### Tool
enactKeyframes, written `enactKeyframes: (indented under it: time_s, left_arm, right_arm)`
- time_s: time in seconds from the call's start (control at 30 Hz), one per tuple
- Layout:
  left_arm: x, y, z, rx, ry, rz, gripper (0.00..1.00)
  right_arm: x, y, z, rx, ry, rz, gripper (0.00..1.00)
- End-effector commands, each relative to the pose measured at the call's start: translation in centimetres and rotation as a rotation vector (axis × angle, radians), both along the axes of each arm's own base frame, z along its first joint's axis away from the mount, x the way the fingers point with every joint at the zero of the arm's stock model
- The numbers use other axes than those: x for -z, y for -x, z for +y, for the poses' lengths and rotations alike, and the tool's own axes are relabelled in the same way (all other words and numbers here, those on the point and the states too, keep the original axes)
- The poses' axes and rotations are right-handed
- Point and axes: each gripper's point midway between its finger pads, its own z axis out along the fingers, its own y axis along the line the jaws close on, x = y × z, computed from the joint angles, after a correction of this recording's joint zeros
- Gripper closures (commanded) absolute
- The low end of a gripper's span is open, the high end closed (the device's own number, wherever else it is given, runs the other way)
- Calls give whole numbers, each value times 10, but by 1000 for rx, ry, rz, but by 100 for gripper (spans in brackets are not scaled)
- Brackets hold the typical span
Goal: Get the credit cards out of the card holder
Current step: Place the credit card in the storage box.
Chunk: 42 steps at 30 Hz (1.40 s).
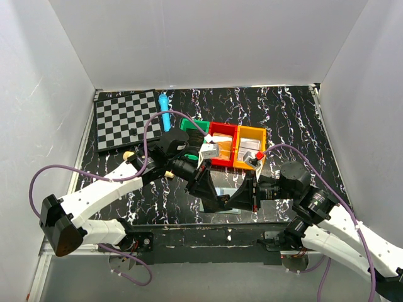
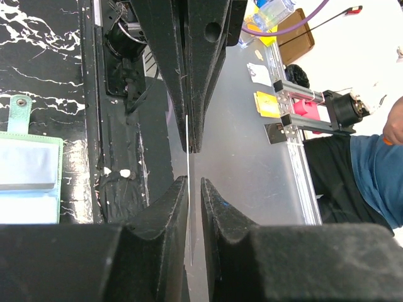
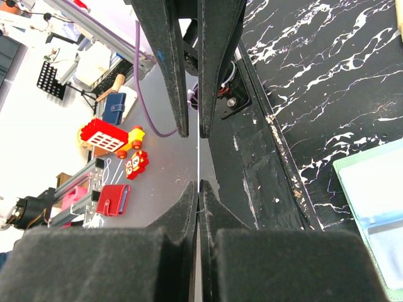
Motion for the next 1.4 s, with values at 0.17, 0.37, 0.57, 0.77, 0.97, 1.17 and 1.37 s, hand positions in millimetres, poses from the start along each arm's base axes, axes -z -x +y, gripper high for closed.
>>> enactKeyframes:
  time_s: [0.17, 0.37, 0.57, 0.77, 0.97, 1.17, 1.37]
  left_arm:
    - [-5, 0, -2, 10, 11, -21, 96]
    - [-7, -3, -4, 2, 10, -24, 100]
    - [-7, -16, -3, -64, -5, -44, 100]
    - [-22, -44, 14, -211, 63, -53, 100]
    - [-31, -75, 27, -440, 83, -142, 100]
    - [-5, -112, 40, -579, -30, -298, 100]
    - [20, -154, 60, -588, -49, -642, 100]
  right_arm:
    - [-17, 2, 2, -20, -48, -34, 99]
    - [-16, 2, 2, -22, -39, -27, 99]
    - [-13, -4, -1, 37, -24, -26, 52]
    - [-18, -16, -16, 183, -10, -37, 42]
    - [-18, -28, -33, 309, 21, -58, 44]
    - [-16, -38, -46, 417, 42, -53, 46]
    - [-27, -46, -57, 503, -12, -86, 50]
